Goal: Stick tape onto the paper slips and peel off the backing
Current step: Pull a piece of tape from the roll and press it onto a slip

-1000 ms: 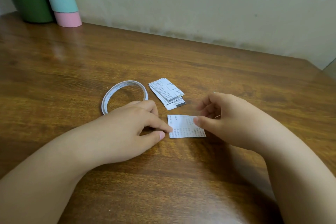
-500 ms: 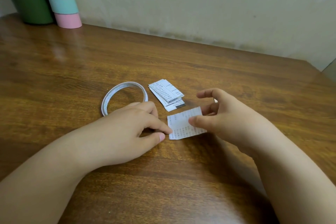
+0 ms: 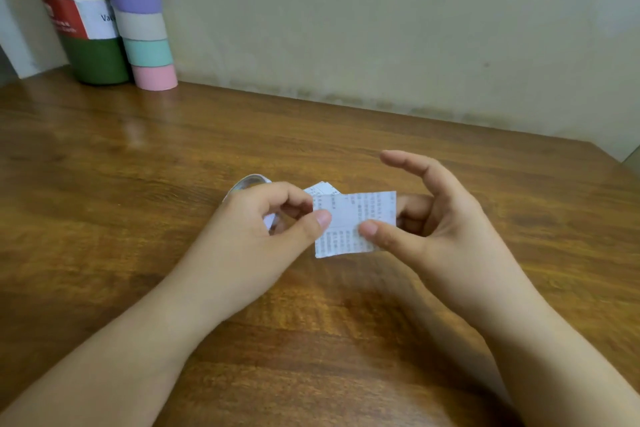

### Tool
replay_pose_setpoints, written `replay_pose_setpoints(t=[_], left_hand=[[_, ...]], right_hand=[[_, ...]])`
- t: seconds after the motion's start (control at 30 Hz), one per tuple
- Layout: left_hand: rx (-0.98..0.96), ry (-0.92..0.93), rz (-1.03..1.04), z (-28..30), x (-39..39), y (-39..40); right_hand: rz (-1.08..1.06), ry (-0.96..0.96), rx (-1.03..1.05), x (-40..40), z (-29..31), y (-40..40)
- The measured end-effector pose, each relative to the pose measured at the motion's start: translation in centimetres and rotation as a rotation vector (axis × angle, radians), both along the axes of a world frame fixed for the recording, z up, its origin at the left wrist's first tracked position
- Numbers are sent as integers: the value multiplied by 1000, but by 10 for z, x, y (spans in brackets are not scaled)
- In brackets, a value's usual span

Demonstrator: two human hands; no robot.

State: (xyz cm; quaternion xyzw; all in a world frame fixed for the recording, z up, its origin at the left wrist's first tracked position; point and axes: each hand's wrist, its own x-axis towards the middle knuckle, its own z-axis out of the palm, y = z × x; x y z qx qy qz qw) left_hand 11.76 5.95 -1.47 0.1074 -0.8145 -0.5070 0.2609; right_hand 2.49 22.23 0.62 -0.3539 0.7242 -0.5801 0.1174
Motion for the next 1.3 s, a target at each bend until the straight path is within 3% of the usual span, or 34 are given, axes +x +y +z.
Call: replay_pose_setpoints(t=[0.23, 0.4, 0.67, 0.73, 0.9, 1.0, 1.07, 1.13, 1.23, 1.3], left_hand=[[146, 17, -96, -1, 0, -3], [277, 46, -131, 5, 2, 0], [253, 41, -116, 2, 1, -3], [206, 41, -98, 2, 2, -3], [-149, 50, 38, 6, 5, -2], [-378, 106, -10, 5, 7, -3], [-421, 149, -46, 2, 6, -3], [-318, 212, -53, 2, 5, -1], [-16, 202, -12, 5, 3, -1], [185, 173, -45, 10, 3, 0]], right_hand=[[-26, -136, -65, 4, 3, -3], [-41, -113, -17, 2, 3, -3], [-73, -134, -3, 3, 1, -4], [-64, -159, 13, 2, 2, -4], [-85, -317, -43, -4, 5, 0], [-48, -422, -61, -5, 6, 2], [-23, -440, -26, -3, 5, 0], [-59, -388, -10, 0, 3, -3], [-165, -258, -49, -2, -3, -5], [-111, -212, -75, 0, -3, -6]])
